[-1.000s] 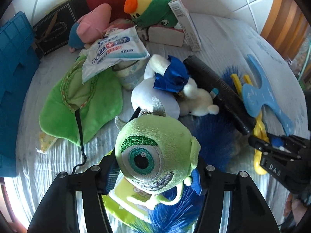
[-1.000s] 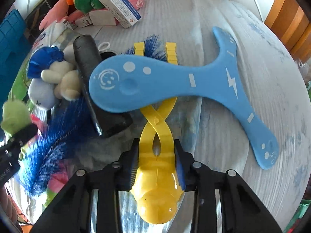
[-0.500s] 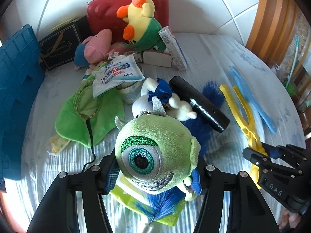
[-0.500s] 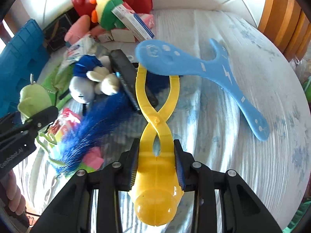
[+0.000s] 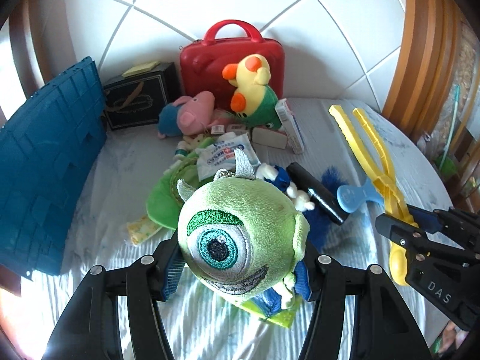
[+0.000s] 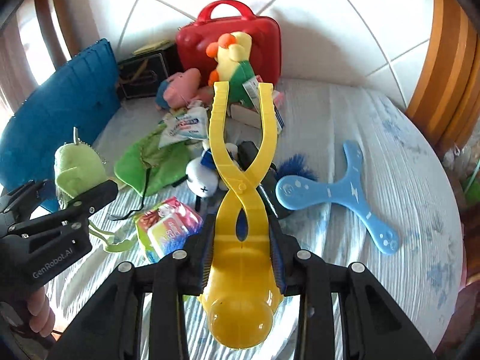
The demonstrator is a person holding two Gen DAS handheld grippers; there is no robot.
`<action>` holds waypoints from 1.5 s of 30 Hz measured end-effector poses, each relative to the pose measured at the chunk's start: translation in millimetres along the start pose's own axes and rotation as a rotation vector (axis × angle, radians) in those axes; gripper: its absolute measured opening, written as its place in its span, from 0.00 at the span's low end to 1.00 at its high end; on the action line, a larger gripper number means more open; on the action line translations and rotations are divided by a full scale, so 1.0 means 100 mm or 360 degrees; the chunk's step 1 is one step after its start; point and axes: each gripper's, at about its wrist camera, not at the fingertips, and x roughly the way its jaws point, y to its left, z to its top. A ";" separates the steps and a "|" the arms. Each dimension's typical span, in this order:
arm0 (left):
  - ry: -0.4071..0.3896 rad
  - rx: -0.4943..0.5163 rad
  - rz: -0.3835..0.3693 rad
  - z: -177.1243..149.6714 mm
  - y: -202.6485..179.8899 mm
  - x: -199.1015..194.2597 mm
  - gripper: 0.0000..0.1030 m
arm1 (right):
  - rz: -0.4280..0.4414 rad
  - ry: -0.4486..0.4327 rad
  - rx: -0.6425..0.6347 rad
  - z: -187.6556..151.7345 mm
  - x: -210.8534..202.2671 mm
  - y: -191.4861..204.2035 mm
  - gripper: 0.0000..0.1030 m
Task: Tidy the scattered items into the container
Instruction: 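Lift the green plush and yellow clip with both tools and carry them over the bin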
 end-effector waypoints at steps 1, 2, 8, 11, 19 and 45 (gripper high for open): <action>-0.0017 -0.0014 0.0017 0.01 0.04 -0.05 0.57 | 0.0012 -0.0021 -0.0022 0.05 -0.05 0.06 0.32; -0.0033 -0.0030 0.0034 0.02 0.09 -0.10 0.57 | 0.0023 -0.0043 -0.0045 0.09 -0.10 0.13 0.32; -0.0119 -0.0125 0.0159 0.06 0.44 -0.37 0.57 | 0.0114 -0.0145 -0.0200 0.33 -0.28 0.55 0.32; -0.0176 -0.0167 0.0209 0.09 0.69 -0.53 0.57 | 0.0159 -0.0187 -0.0272 0.44 -0.35 0.79 0.32; -0.0341 -0.0239 0.0277 0.25 1.64 -0.83 0.57 | 0.0226 -0.0322 -0.0409 0.73 -0.49 1.70 0.32; -0.0358 -0.0480 0.0649 0.52 5.79 -1.13 0.57 | 0.0573 -0.0450 -0.0687 1.85 -0.08 5.98 0.32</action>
